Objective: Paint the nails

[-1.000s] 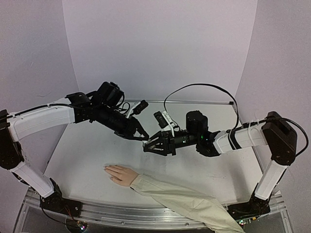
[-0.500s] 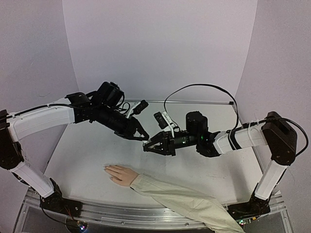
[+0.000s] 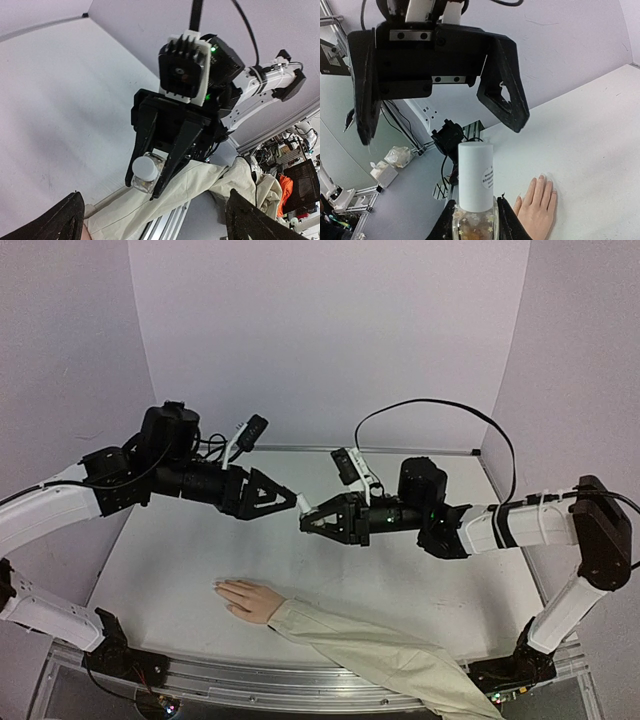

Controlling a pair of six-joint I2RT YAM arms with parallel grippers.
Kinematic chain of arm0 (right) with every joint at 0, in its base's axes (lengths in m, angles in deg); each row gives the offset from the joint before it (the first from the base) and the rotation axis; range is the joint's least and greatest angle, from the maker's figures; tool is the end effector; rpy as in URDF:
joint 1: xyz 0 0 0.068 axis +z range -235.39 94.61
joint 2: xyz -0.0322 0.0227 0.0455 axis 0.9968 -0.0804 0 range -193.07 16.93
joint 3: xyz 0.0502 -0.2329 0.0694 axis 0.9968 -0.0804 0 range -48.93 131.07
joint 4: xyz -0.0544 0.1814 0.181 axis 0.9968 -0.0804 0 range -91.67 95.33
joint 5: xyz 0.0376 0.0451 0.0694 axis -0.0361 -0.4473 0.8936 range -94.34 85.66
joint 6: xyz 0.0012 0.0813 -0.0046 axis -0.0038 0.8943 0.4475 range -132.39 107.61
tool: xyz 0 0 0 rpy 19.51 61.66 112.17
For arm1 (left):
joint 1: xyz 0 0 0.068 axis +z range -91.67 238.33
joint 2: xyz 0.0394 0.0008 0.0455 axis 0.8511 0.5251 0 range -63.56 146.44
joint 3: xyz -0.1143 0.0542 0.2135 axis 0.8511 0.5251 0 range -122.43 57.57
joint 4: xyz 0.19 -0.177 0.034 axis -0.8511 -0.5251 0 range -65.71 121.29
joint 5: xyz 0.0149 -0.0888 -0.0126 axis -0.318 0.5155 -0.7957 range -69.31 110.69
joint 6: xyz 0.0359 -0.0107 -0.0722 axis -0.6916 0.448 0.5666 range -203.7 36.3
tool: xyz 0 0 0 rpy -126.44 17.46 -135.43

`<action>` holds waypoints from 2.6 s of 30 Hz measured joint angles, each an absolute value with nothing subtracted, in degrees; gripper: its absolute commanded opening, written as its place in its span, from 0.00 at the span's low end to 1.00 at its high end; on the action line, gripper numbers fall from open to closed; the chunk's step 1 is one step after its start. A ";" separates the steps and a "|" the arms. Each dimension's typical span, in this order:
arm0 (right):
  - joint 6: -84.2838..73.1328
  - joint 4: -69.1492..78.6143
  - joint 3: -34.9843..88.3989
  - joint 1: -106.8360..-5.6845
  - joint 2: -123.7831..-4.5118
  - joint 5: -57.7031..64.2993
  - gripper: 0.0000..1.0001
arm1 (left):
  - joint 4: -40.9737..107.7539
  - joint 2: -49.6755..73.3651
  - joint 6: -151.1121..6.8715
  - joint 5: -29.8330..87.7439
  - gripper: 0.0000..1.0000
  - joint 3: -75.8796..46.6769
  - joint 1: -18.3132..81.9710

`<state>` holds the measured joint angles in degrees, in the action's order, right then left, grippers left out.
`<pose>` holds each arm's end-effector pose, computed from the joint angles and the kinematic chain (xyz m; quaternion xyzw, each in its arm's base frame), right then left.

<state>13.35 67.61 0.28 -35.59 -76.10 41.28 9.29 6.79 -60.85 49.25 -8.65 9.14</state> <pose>0.1992 0.3140 0.2639 -0.4200 0.4615 0.6372 0.4524 0.1778 -0.2575 0.3203 0.3144 0.7711 -0.4707 0.2915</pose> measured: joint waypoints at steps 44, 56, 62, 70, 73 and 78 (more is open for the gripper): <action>21.21 72.59 1.18 -33.49 -71.23 41.31 0.00 | 35.80 8.62 -58.95 56.53 0.00 -2.88 5.90; -10.91 54.21 10.21 -19.46 -77.46 -28.31 0.00 | 26.95 12.69 -53.35 28.62 0.00 -5.57 5.49; -19.31 55.98 13.09 -19.13 -82.29 -38.04 0.00 | 25.35 16.58 -50.53 23.35 0.00 -8.58 5.47; -19.31 56.37 8.68 -21.38 -77.35 -29.88 0.00 | 24.19 16.31 -50.69 25.80 0.56 -9.78 4.86; -17.41 52.33 7.67 -24.99 -73.39 -22.32 0.00 | 23.19 15.31 -52.13 28.22 0.72 -9.78 4.59; -12.66 45.97 7.69 -29.29 -66.75 -5.75 0.00 | 23.41 11.86 -53.72 33.43 0.79 -9.37 5.38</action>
<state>-12.66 45.97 7.69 -29.29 -66.75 -5.75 23.41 11.86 -53.72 33.43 -9.37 5.38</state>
